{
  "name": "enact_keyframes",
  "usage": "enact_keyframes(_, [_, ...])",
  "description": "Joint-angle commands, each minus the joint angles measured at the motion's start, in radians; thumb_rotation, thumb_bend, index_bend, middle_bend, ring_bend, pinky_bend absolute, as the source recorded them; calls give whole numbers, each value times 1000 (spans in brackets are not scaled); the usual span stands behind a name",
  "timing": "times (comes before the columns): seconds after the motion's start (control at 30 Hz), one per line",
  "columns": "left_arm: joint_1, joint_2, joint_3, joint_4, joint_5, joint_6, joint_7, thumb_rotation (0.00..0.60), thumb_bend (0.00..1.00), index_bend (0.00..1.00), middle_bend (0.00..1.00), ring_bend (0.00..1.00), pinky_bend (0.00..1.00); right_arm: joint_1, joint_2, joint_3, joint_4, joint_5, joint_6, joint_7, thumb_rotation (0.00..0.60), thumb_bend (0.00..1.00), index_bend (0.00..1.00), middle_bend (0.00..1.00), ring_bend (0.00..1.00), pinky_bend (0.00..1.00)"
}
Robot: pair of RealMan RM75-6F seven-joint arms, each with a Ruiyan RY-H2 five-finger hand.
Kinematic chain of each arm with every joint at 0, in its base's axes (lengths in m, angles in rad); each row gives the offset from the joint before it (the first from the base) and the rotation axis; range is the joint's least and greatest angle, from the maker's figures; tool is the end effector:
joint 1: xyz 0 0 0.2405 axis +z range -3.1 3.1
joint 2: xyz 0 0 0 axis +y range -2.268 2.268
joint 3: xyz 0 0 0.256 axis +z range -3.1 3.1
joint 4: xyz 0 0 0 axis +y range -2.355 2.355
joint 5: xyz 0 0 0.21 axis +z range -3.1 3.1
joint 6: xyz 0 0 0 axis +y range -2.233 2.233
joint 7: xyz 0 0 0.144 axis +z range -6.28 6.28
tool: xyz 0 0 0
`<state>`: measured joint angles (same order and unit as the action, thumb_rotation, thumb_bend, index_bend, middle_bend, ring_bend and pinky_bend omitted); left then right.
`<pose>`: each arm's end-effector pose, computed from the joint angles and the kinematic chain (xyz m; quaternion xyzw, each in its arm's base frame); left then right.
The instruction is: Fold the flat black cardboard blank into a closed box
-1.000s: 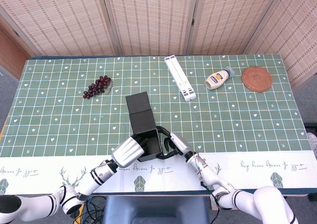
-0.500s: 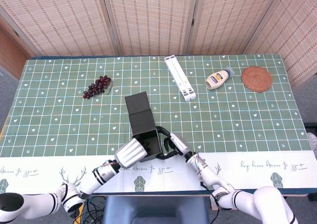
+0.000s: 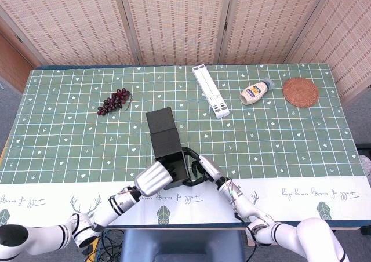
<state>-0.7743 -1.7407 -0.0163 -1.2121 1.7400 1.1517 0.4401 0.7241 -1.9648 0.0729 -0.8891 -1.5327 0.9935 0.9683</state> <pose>-0.1075 0.2924 -0.0687 -0.8403 -0.0291 -0.4201 0.3414 -0.1541 -0.3183 -0.1245 0.5527 -0.6504 0.5088 0.1126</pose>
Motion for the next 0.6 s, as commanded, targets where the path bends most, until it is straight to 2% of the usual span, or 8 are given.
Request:
enact_keyframes(0.03, [2, 8, -1, -8, -2, 4, -2, 600, 30, 607, 529, 559, 586, 1, 1, 3, -2, 2, 1, 2, 600, 306, 94, 336, 721, 919])
enact_keyframes(0.43, [28, 88, -7, -84, -9, 51, -29, 600, 30, 422, 338, 524, 585, 9, 13, 41, -47, 31, -6, 0, 600, 305, 94, 336, 720, 917])
enact_keyframes(0.6, [49, 140, -13, -142, -23, 74, -36, 600, 30, 344, 307, 511, 581, 17, 14, 67, -64, 55, -20, -15, 600, 306, 94, 336, 721, 917])
